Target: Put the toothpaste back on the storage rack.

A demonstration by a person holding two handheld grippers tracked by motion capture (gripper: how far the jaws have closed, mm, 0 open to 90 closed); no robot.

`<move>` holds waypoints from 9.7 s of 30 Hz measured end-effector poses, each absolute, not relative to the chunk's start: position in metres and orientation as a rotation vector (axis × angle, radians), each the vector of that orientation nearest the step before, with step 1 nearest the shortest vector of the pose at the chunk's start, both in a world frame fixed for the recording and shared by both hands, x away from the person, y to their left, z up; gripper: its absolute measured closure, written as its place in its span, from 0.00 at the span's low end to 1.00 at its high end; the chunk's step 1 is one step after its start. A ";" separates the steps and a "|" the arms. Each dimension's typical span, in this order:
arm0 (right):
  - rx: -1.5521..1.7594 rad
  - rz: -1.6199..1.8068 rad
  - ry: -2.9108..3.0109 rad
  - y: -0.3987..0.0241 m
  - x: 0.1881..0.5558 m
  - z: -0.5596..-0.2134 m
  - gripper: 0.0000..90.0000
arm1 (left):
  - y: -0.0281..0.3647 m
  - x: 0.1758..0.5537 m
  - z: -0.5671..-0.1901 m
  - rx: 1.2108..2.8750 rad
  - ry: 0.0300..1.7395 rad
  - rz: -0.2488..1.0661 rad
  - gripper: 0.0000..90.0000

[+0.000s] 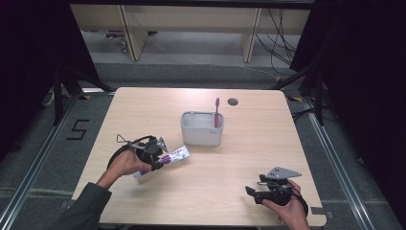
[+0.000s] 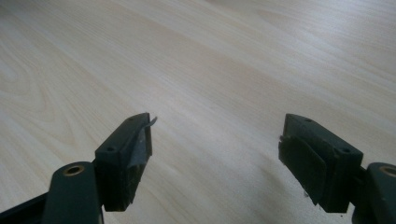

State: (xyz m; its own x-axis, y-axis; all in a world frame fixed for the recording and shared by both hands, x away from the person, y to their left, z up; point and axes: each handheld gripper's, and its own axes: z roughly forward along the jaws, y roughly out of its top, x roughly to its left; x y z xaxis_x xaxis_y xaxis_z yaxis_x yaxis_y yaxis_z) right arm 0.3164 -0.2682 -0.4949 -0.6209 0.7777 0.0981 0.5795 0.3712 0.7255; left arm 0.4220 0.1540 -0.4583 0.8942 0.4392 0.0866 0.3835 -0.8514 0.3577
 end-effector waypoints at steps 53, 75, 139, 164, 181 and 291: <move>1.240 1.096 2.355 -0.271 0.317 -0.495 0.29 | 0.171 0.440 -0.403 1.863 0.850 0.527 0.80; 1.223 1.099 2.361 -0.271 0.318 -0.496 0.29 | 0.108 0.463 -0.379 1.728 0.851 0.519 0.80; 1.184 1.111 2.388 -0.270 0.317 -0.495 0.29 | 0.045 0.506 -0.441 1.712 0.920 0.550 0.79; 1.213 1.112 2.387 -0.270 0.317 -0.495 0.29 | 0.051 0.492 -0.437 1.727 0.904 0.600 0.71; 1.216 1.109 2.383 -0.269 0.317 -0.496 0.29 | 0.069 0.484 -0.422 1.758 0.926 0.591 0.60; 1.185 1.144 2.349 -0.270 0.317 -0.494 0.29 | 0.143 0.388 -0.461 1.866 0.857 0.405 0.22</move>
